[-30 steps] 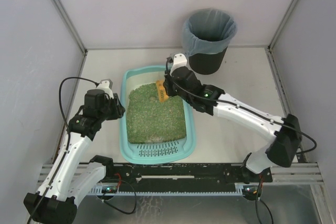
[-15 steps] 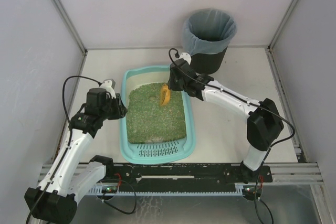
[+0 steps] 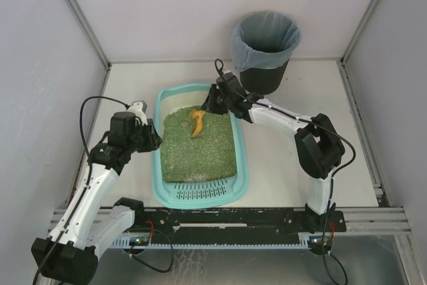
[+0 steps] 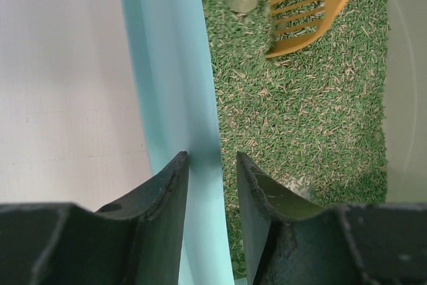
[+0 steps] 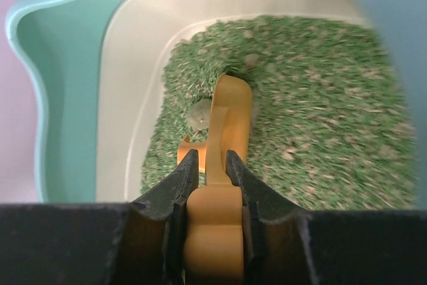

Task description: Clean the litter box

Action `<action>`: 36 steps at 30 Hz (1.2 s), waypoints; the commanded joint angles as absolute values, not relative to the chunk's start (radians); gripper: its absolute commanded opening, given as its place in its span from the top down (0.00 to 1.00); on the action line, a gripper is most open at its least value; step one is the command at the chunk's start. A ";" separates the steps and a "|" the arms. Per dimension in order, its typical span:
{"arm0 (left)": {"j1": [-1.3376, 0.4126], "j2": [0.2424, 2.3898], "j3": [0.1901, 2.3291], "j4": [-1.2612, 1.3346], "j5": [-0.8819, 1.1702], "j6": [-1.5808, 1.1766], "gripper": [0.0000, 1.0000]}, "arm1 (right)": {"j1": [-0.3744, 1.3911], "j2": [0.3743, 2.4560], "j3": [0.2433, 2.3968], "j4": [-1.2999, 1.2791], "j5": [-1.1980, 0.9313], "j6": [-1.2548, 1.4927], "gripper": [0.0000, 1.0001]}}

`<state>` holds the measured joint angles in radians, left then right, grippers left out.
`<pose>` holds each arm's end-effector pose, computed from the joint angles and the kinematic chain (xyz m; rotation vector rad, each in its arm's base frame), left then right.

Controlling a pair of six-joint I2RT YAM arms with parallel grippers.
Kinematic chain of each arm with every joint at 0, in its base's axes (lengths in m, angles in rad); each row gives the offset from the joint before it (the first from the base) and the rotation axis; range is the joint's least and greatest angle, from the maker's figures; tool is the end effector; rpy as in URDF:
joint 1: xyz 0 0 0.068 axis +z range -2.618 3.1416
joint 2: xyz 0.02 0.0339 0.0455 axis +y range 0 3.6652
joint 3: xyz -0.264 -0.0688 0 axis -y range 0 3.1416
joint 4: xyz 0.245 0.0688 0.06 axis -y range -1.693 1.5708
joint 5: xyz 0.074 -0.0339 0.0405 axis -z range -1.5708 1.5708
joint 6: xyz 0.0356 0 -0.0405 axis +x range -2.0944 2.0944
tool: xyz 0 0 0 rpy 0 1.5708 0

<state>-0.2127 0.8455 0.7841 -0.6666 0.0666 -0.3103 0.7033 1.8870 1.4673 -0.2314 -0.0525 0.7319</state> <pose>0.1704 -0.0392 0.2830 -0.0786 2.3201 -0.3437 0.3324 0.2843 0.2530 0.0031 2.3561 0.8139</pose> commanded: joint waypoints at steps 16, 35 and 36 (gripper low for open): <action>-0.207 0.835 0.765 -0.638 0.093 -0.294 0.61 | 0.807 2.048 1.341 0.287 -0.512 1.017 1.00; -0.208 0.822 0.764 -0.638 0.085 -0.295 0.61 | 0.762 1.714 1.005 0.437 -0.278 1.125 1.00; -0.208 0.821 0.765 -0.638 0.083 -0.295 0.61 | 0.757 1.698 0.989 0.436 -0.267 1.126 1.00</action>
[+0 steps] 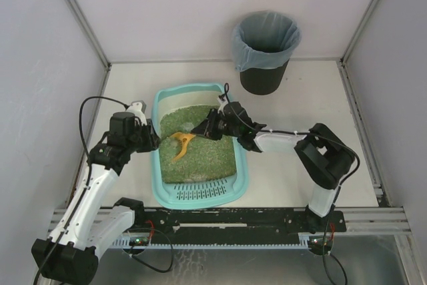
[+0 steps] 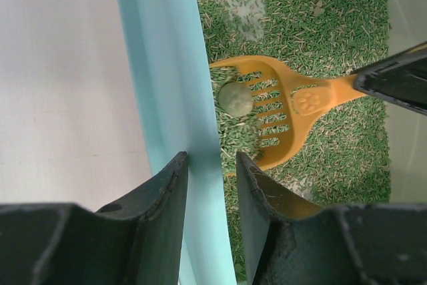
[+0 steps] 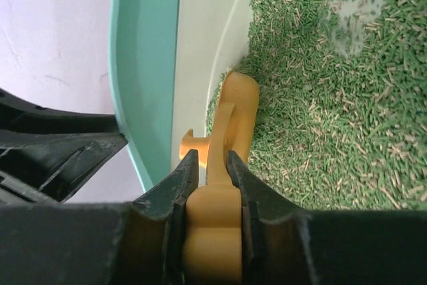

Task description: Clean the litter box

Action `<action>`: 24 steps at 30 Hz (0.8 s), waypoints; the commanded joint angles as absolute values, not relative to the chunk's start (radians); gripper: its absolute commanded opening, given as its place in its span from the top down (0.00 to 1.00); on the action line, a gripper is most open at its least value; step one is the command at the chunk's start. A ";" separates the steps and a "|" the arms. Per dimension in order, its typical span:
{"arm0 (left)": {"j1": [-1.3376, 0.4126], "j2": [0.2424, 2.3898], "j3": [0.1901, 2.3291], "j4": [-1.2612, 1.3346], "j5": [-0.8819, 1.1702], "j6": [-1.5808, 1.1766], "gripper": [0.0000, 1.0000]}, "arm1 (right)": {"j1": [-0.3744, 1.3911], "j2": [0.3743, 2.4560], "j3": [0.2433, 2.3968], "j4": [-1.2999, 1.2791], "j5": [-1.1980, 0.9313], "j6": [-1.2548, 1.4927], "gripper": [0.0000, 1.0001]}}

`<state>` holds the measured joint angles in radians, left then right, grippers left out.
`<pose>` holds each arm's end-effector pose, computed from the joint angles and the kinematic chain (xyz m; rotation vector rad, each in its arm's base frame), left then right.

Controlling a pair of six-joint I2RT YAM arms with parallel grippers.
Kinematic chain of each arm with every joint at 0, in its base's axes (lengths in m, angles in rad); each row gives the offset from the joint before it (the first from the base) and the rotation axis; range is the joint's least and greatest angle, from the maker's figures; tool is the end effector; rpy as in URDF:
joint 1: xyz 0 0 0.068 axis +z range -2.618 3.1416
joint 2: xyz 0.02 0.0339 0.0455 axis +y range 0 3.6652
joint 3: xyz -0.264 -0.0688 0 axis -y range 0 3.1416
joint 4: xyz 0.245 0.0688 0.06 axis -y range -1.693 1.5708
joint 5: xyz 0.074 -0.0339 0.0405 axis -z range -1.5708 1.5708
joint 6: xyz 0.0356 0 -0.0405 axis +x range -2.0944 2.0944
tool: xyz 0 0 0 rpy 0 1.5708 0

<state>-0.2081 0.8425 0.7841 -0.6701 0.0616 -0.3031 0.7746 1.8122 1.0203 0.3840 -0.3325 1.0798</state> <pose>0.1699 -0.0381 0.2832 -0.0782 2.3192 -0.3320 0.2754 0.2858 0.1949 0.0983 2.2979 1.4321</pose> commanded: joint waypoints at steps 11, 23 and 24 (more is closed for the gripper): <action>-0.206 0.757 0.770 -0.641 0.022 -0.306 0.59 | 0.669 1.550 0.780 0.611 -0.305 1.175 1.00; -0.207 0.721 0.771 -0.645 -0.019 -0.314 0.56 | 0.559 1.392 0.554 0.827 -0.348 1.285 1.00; -0.206 0.722 0.771 -0.646 -0.019 -0.314 0.56 | 0.562 1.385 0.551 0.828 -0.342 1.291 1.00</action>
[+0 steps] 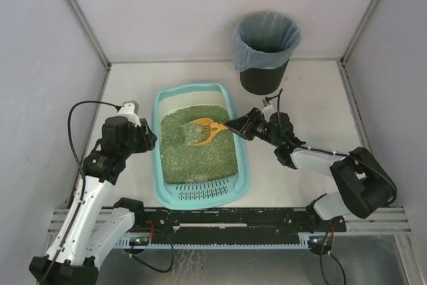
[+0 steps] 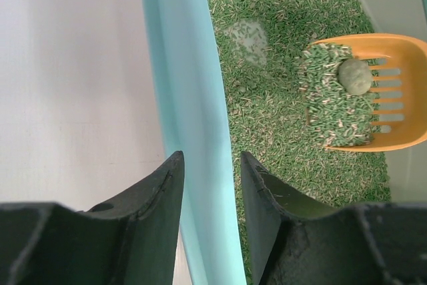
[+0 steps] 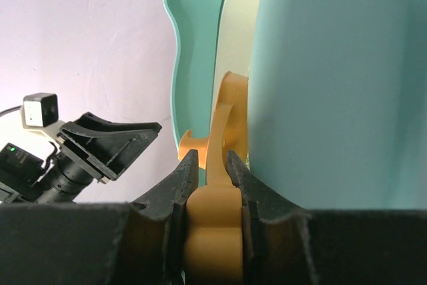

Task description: Clean the litter box

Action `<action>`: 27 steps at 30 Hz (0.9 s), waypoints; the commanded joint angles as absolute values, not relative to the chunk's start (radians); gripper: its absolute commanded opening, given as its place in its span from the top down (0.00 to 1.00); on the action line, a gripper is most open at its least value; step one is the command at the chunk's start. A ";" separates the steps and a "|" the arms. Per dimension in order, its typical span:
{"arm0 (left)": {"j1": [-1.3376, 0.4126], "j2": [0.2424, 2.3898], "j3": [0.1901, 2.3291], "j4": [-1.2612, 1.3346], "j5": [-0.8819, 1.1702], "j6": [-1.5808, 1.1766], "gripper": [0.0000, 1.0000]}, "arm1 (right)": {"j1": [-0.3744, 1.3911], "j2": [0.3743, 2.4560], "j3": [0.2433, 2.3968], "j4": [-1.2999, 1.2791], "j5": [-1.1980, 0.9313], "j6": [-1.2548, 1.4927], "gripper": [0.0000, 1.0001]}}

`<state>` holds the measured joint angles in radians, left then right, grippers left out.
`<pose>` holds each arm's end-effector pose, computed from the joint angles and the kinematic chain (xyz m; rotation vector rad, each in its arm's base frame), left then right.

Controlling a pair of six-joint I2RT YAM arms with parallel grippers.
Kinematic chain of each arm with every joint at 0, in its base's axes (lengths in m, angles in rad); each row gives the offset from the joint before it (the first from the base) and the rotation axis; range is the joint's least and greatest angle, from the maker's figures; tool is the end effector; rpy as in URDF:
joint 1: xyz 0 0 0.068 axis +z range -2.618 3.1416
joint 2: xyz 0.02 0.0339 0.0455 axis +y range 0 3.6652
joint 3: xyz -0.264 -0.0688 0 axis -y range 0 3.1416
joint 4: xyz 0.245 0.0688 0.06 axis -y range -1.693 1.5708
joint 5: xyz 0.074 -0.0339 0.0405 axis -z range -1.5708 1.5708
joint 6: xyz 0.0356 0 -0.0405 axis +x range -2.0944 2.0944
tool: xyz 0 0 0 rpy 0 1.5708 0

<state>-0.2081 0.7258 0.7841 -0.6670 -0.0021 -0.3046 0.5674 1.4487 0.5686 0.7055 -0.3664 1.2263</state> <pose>0.1502 -0.0316 0.3002 -0.1070 2.1915 -0.2881 0.2426 0.1697 0.2063 0.3554 2.0072 1.5534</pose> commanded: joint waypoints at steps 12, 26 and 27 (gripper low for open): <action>-0.205 0.735 0.771 -0.644 -0.010 -0.313 0.55 | 0.544 1.380 0.541 0.958 -0.457 1.327 1.00; -0.201 0.739 0.768 -0.642 -0.002 -0.311 0.55 | 0.499 1.409 0.466 1.061 -0.369 1.444 1.00; -0.201 0.736 0.768 -0.640 -0.002 -0.311 0.55 | 0.515 1.420 0.488 1.075 -0.398 1.436 1.00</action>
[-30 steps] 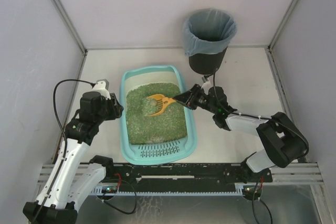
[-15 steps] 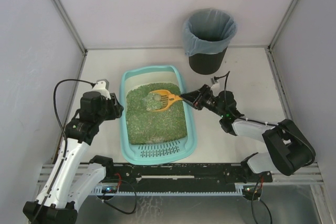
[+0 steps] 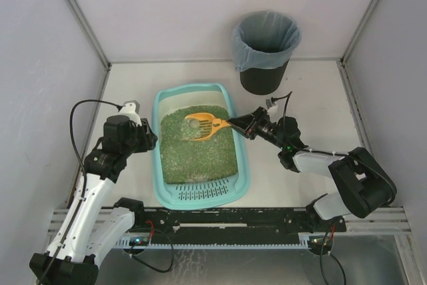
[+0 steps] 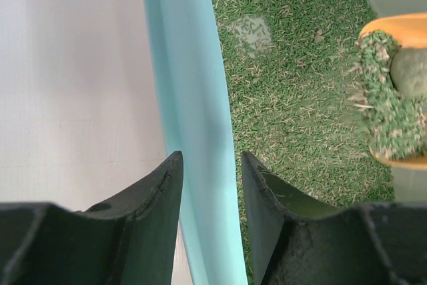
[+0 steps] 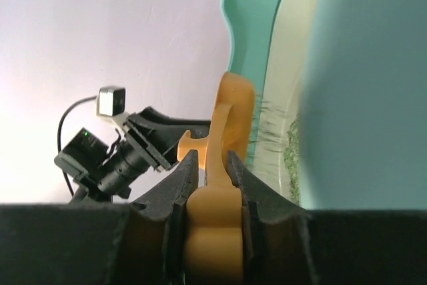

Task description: Clean the litter box

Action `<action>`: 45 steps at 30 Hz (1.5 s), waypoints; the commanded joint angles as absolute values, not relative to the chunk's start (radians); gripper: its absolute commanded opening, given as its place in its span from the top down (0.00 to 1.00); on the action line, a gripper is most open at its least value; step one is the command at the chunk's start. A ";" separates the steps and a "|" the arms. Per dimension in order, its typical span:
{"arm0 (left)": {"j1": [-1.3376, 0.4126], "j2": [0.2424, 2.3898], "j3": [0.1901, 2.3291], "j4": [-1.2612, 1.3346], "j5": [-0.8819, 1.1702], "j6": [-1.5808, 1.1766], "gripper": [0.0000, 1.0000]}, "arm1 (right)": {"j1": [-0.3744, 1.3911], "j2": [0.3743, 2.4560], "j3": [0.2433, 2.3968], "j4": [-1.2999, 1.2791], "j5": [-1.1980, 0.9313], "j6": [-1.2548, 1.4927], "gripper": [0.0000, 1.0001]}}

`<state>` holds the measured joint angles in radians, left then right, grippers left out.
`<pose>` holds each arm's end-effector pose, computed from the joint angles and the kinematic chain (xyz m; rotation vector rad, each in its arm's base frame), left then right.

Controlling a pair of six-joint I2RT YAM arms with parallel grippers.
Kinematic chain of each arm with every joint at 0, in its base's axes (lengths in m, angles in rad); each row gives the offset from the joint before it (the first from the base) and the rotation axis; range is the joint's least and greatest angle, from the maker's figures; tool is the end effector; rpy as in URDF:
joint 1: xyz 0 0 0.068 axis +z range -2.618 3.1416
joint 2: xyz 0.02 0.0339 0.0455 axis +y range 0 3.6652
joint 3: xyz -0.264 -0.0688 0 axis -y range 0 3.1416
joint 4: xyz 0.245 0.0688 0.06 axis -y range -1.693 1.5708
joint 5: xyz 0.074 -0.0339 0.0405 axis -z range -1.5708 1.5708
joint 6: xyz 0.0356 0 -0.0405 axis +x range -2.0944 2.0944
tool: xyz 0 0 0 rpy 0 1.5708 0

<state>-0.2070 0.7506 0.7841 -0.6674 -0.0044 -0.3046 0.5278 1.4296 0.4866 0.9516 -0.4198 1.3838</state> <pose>0.1548 -0.0323 0.2968 -0.1107 2.2161 -0.2794 0.2362 0.1545 0.2127 0.4052 1.8436 1.7472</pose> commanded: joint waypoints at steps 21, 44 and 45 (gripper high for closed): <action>-0.189 0.764 0.772 -0.640 0.025 -0.307 0.54 | 0.601 1.514 0.561 1.133 -0.439 1.444 1.00; -0.184 0.750 0.768 -0.639 0.021 -0.309 0.53 | 0.575 1.352 0.505 0.851 -0.290 1.355 1.00; -0.184 0.749 0.768 -0.638 0.022 -0.308 0.53 | 0.590 1.367 0.527 0.866 -0.325 1.343 1.00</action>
<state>-0.1928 0.7650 0.7841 -0.6666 0.0116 -0.3042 0.5949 1.3602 0.5205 0.7994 -0.3260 1.3190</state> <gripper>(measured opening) 0.465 0.194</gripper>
